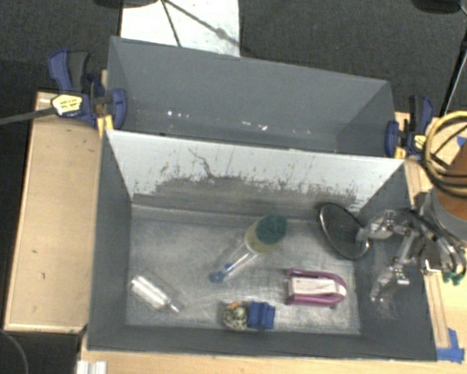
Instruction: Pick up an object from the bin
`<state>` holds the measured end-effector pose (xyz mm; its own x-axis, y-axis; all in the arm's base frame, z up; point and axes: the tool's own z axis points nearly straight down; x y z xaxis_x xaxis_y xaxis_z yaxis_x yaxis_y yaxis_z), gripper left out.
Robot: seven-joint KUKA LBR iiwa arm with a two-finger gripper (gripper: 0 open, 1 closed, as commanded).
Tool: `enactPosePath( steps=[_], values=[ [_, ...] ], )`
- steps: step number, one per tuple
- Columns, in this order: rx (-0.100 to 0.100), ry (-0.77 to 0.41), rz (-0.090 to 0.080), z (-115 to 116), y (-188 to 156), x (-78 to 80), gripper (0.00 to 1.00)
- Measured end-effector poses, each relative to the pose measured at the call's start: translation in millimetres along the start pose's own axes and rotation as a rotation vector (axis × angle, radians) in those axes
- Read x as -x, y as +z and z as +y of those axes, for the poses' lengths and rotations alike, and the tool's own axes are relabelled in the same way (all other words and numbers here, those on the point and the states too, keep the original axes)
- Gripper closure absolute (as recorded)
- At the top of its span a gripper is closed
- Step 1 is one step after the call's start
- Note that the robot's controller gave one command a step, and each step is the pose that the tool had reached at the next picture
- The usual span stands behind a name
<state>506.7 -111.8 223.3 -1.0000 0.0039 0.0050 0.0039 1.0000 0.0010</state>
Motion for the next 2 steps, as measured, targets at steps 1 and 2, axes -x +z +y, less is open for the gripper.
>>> enactPosePath(
  steps=[1,2],
  values=[
    [0.001,0.156,0.0,25,120,-2.9,0.0],
    [0.0,-0.134,-0.004,52,145,-8.1,0.0]
  ],
)
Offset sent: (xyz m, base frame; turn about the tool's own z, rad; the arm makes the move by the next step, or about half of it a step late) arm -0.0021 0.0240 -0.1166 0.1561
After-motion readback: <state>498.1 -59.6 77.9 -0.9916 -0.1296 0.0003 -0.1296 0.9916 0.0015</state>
